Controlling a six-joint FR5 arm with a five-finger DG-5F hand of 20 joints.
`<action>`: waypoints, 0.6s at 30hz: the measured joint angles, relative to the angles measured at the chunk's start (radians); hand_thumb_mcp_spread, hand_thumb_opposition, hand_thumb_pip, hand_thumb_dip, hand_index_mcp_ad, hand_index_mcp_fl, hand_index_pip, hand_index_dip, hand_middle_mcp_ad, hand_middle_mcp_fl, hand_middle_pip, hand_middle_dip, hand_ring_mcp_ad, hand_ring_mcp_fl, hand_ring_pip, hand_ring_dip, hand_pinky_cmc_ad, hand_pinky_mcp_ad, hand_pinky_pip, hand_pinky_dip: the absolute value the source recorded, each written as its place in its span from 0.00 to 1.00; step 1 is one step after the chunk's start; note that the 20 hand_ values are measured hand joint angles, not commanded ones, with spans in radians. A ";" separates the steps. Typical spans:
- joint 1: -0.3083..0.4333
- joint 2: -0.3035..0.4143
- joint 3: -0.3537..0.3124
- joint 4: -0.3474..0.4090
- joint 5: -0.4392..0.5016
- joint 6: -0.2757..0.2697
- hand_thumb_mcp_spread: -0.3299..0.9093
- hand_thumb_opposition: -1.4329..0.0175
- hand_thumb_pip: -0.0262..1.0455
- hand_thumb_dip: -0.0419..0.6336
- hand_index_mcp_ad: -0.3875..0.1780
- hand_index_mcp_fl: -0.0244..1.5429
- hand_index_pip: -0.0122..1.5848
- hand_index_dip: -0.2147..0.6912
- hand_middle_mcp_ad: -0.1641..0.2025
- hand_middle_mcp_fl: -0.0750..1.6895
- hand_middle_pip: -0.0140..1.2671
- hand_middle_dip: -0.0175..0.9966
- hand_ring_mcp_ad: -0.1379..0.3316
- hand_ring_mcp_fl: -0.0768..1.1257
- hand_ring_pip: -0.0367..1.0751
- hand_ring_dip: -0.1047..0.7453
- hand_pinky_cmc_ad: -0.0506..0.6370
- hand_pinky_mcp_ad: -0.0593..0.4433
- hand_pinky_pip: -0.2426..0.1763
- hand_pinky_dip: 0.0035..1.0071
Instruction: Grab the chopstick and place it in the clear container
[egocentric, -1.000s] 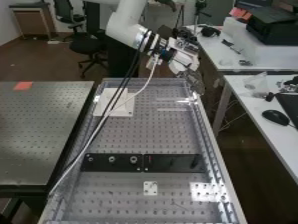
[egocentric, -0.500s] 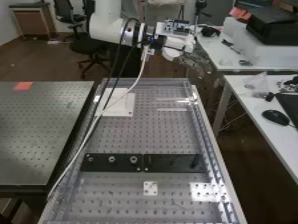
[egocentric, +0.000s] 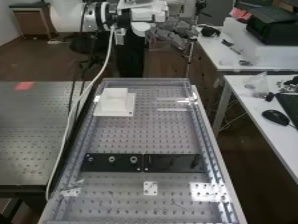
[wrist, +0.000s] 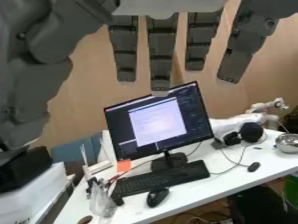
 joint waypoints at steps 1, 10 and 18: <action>0.000 0.011 -0.008 0.001 0.001 -0.003 0.45 0.54 0.40 0.18 0.53 0.16 0.04 0.67 0.64 0.18 0.10 0.47 0.61 0.09 0.11 0.53 0.57 0.72 0.40 0.64; -0.051 0.171 -0.082 -0.085 -0.046 -0.034 0.37 0.56 0.33 0.07 0.53 0.05 0.04 0.53 0.64 0.08 0.10 0.31 0.61 0.07 0.10 0.33 0.57 0.74 0.27 0.43; -0.186 0.194 -0.047 -0.214 -0.251 -0.050 0.37 0.55 0.29 0.07 0.53 0.02 0.04 0.36 0.63 0.07 0.10 0.18 0.61 0.07 0.10 0.19 0.64 0.74 0.21 0.27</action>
